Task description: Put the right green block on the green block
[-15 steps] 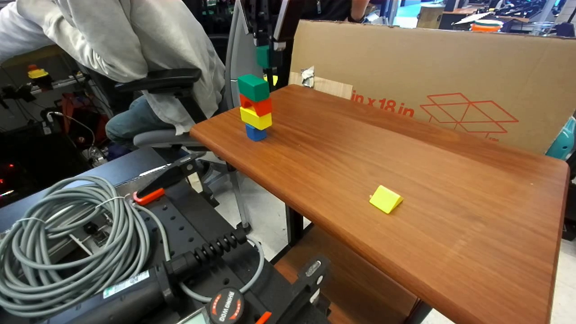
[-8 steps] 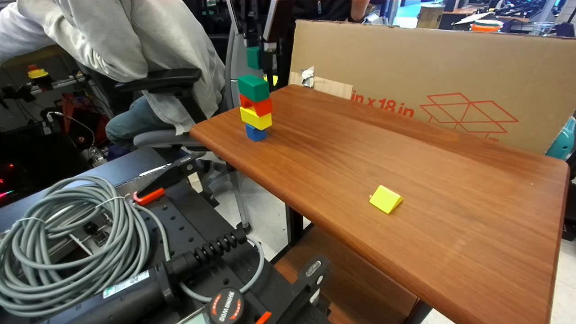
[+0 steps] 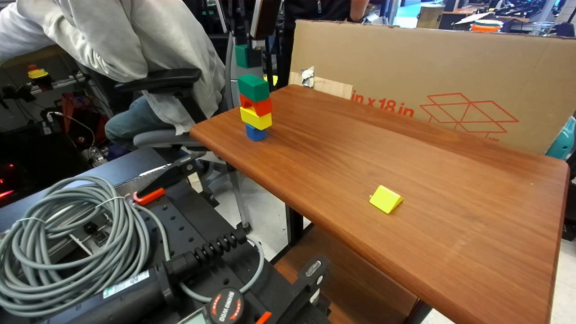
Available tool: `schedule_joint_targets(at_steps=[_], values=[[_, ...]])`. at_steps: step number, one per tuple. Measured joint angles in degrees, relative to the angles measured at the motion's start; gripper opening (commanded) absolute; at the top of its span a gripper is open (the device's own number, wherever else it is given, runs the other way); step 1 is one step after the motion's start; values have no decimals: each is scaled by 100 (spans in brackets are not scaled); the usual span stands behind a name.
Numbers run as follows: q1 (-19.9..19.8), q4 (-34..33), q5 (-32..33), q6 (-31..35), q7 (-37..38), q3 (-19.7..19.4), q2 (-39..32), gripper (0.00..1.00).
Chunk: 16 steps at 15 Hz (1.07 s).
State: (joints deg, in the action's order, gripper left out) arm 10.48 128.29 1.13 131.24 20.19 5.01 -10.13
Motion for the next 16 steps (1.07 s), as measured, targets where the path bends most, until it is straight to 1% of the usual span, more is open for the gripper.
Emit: schedule_joint_targets(at_steps=[9, 16], values=[[0, 14, 20, 80, 97, 63, -12, 9], [2, 14, 127, 295, 124, 69, -148, 9]])
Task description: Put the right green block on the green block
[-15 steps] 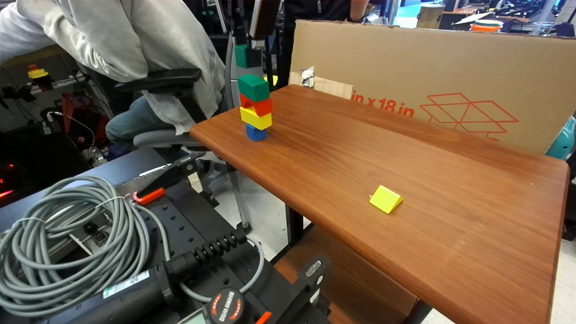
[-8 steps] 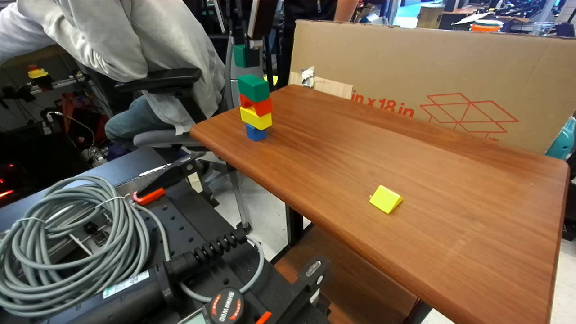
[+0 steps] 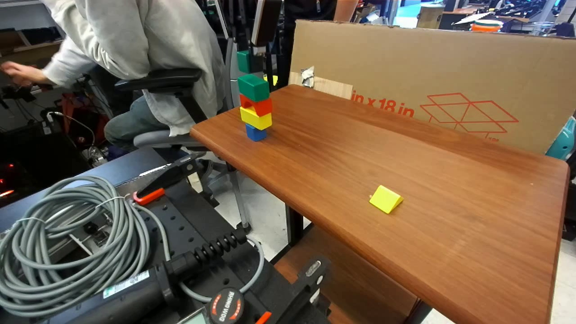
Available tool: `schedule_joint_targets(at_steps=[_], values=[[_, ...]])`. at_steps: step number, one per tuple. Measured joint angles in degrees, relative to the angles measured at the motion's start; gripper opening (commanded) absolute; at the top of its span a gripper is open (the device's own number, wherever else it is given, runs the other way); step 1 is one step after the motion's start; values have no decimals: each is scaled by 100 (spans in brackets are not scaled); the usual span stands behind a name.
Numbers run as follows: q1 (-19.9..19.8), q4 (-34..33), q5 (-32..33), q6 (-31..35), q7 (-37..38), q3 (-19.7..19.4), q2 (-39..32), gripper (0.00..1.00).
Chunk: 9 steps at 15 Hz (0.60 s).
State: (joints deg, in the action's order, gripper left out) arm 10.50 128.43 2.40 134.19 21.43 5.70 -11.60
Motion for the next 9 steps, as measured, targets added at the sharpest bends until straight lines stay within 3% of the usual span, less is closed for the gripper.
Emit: schedule_joint_targets(at_steps=[3, 4, 6, 9], values=[[19, 0, 72, 91, 45, 0, -63, 9], [27, 0, 87, 100, 66, 0, -79, 59], [42, 0, 128, 140, 128, 0, -104, 66], [50, 2, 197, 198, 208, 0, -120, 88]])
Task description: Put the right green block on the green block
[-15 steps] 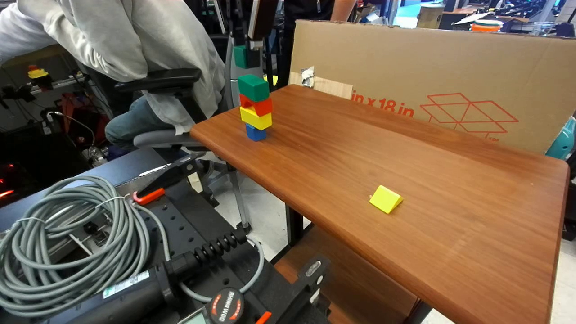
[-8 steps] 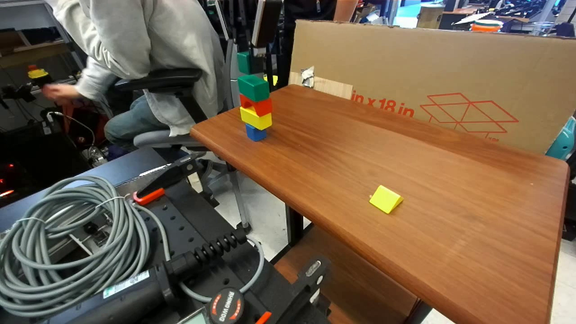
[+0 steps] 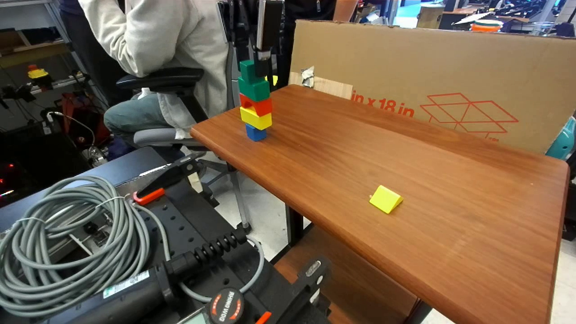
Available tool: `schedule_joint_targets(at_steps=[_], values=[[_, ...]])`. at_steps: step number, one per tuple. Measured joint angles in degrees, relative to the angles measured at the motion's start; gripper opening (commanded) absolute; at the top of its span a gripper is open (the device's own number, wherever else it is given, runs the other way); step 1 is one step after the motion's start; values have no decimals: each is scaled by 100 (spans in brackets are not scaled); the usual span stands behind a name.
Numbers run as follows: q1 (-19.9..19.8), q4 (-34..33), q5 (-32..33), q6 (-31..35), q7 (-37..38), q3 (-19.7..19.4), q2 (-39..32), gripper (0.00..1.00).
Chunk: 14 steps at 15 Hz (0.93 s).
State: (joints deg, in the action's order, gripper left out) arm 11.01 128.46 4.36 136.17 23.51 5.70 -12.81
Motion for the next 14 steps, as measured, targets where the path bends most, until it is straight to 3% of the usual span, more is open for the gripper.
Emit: schedule_joint_targets(at_steps=[2, 14], values=[[0, 0, 0, 1, 3, -1, 0, 99], [-456, 43, -253, -342, -1064, -138, 490, 100]])
